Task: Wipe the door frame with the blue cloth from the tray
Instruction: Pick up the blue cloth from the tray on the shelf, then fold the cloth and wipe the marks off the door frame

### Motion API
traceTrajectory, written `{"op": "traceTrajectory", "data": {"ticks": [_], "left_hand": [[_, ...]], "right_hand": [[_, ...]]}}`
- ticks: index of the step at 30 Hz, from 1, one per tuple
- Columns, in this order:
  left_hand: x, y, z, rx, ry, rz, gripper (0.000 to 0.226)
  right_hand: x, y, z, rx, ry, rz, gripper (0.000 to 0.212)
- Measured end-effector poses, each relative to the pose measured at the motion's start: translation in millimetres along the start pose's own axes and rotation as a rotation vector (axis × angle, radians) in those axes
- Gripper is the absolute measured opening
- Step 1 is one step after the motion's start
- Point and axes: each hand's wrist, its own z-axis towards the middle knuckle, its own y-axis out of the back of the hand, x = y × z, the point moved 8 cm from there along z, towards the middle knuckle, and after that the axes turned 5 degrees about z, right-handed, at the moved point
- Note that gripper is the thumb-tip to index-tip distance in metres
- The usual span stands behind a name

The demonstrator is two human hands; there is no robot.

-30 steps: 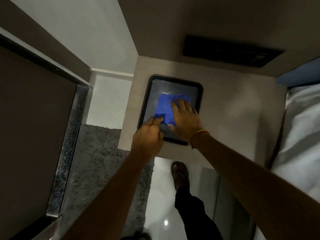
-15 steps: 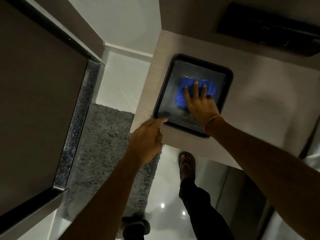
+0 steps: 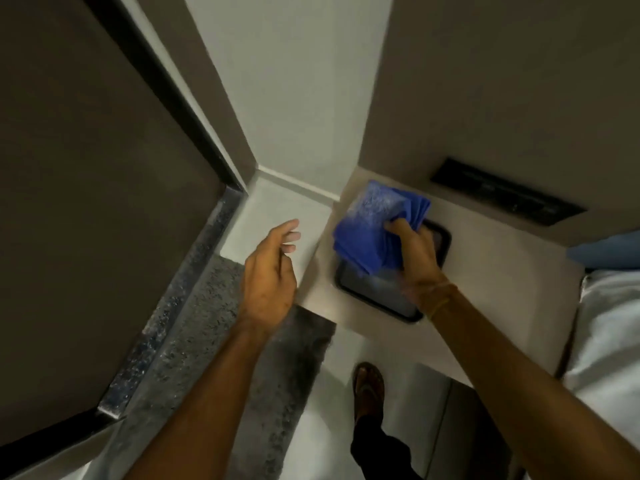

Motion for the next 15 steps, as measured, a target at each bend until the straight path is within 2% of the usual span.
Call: {"op": "traceTrajectory", "data": {"ticks": [2, 5, 6, 11, 15], "left_hand": [[-27.3, 72.2, -0.9, -0.174, -0.046, -0.06, 0.052], [-59.1, 177.4, -17.6, -0.354, -0.106, -0.103, 0.051], [-72.2, 225.1, -30.6, -0.405, -0.143, -0.105, 0.051], [-122.8, 429.1, -127.5, -0.683, -0.33, -0.018, 0.05], [-141.7, 555.4, -236.1, -0.829, -0.5, 0.217, 0.038]], "right_hand": [[28.7, -64.5, -34.5, 0.178, 0.002, 0.102, 0.016], [71.2, -164.7, -92.4, 0.446, 0.009, 0.189, 0.043], [89.6, -205.7, -123.0, 0.523, 0.035, 0.184, 0.047], [149.1, -371.3, -271.4, 0.738, 0.247, 0.125, 0.035], [178.2, -501.3, -412.2, 0.912, 0.45, 0.155, 0.019]]}}
